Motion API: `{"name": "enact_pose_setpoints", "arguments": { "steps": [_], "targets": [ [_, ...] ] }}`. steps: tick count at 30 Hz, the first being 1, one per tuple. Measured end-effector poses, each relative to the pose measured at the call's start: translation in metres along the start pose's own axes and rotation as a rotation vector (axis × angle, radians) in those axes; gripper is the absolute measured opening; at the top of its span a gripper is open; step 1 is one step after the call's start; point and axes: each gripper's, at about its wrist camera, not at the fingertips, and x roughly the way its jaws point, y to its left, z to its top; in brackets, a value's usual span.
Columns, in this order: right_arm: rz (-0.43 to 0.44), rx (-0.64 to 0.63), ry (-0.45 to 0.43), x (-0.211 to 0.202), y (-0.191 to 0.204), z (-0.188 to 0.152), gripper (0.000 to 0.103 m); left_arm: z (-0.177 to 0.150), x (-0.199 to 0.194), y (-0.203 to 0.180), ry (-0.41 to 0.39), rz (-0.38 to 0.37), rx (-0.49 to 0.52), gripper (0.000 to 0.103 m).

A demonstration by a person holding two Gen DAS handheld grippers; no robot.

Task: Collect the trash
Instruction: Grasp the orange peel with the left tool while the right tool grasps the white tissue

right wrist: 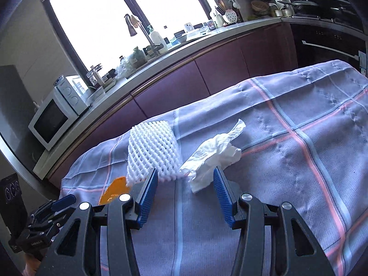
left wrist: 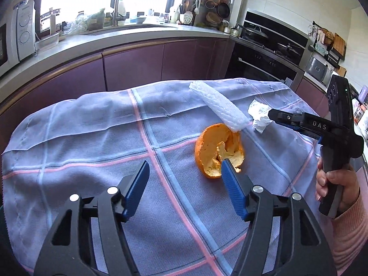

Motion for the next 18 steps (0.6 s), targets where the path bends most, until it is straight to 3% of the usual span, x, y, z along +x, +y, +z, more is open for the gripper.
{"name": "enact_pose_setpoints", "arguments": {
  "steps": [3,6,9,15,18],
  "targets": [
    [0.004,0.030,0.008,0.008,-0.007,0.004,0.048,0.005,0.017,-0.004,0.033,-0.014,0.004,0.056],
    [0.012,0.057,0.021,0.014,-0.013,0.005,0.045,0.006,0.036,-0.009,0.076,-0.009,0.017,0.041],
    [0.023,0.072,0.034,0.018,-0.016,0.005,0.033,0.006,0.050,-0.013,0.106,-0.004,0.035,0.036],
    [0.035,0.078,0.041,0.019,-0.019,0.003,0.009,0.008,0.062,-0.016,0.121,-0.020,0.023,0.013],
    [0.039,0.062,0.026,0.012,-0.015,0.002,0.007,0.008,0.060,-0.016,0.110,-0.010,0.010,0.007]
  ]
}}
